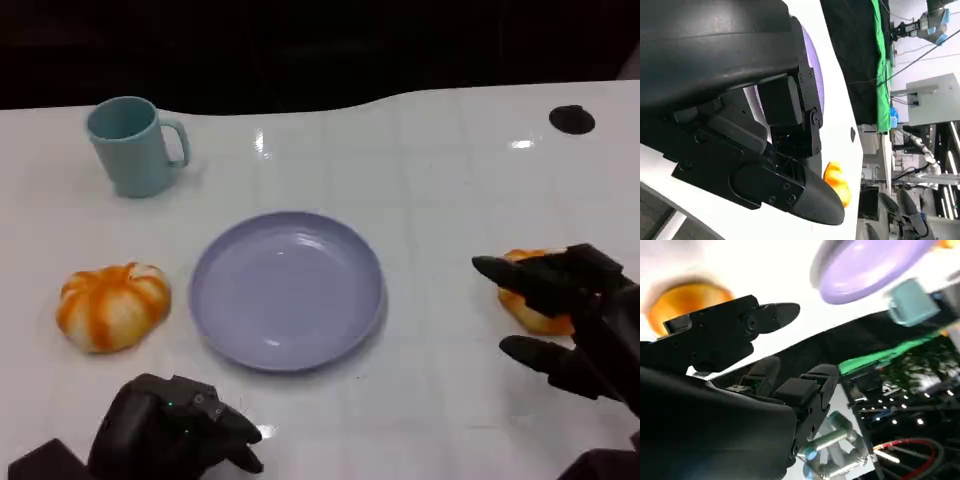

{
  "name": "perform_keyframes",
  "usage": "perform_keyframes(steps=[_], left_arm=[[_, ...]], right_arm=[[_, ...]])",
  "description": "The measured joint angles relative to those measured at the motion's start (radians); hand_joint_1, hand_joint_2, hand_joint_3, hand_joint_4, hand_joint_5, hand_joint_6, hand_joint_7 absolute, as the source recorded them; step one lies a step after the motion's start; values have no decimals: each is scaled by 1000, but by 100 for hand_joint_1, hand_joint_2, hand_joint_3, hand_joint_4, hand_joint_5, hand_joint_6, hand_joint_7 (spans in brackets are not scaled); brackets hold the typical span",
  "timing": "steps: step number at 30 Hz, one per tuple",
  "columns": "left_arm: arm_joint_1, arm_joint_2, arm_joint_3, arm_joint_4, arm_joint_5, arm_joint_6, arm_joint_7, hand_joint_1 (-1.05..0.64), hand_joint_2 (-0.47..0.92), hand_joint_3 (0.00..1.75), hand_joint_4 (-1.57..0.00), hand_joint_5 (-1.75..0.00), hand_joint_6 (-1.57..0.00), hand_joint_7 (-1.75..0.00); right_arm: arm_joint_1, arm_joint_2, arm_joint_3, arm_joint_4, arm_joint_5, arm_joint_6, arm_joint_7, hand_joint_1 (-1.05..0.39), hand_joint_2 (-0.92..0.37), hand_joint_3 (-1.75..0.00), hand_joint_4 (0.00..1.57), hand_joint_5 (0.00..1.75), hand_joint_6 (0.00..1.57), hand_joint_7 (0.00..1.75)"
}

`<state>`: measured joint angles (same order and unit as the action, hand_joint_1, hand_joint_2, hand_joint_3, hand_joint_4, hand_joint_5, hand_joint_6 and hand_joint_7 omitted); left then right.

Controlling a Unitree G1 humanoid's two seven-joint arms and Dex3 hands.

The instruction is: Grasp the bread from the table and place it into the plate.

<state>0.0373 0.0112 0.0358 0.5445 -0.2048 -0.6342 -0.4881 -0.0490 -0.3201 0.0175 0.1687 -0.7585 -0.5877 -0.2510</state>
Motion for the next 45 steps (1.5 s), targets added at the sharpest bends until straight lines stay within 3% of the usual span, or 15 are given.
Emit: perform_keyframes(steps=[8,11,15,23,34,45], left_arm=[[-3,0,-1,0,1,0,0,-105,91,0,-144,-64,-157,-21],[-4,1,-1,0,1,0,0,-105,91,0,-144,-64,-157,-21],[-5,1,-1,0,3,0,0,-105,91,0,-144,-64,-157,-21],[-14,0,-1,9,4,0,0,-105,91,0,-144,-64,-157,-22],[-16,-1,0,11,4,1,0,-105,90,0,-145,-64,-157,-22],[-12,-1,1,12,3,0,0,-105,90,0,-145,-64,-157,-22]], right_arm=[[1,-50,44,-158,-192,262,39,-49,-83,-3,0,47,28,1],[3,-60,70,-229,-243,372,119,-49,-82,-2,0,46,28,0],[3,-69,106,-275,-278,463,190,-48,-80,0,0,54,32,2],[-25,-77,167,-257,-307,539,242,-45,-75,0,1,57,36,2],[-116,-84,251,-87,-316,591,222,-44,-77,0,5,56,36,1],[-214,-84,324,97,-328,661,167,-43,-79,0,19,29,37,0]])
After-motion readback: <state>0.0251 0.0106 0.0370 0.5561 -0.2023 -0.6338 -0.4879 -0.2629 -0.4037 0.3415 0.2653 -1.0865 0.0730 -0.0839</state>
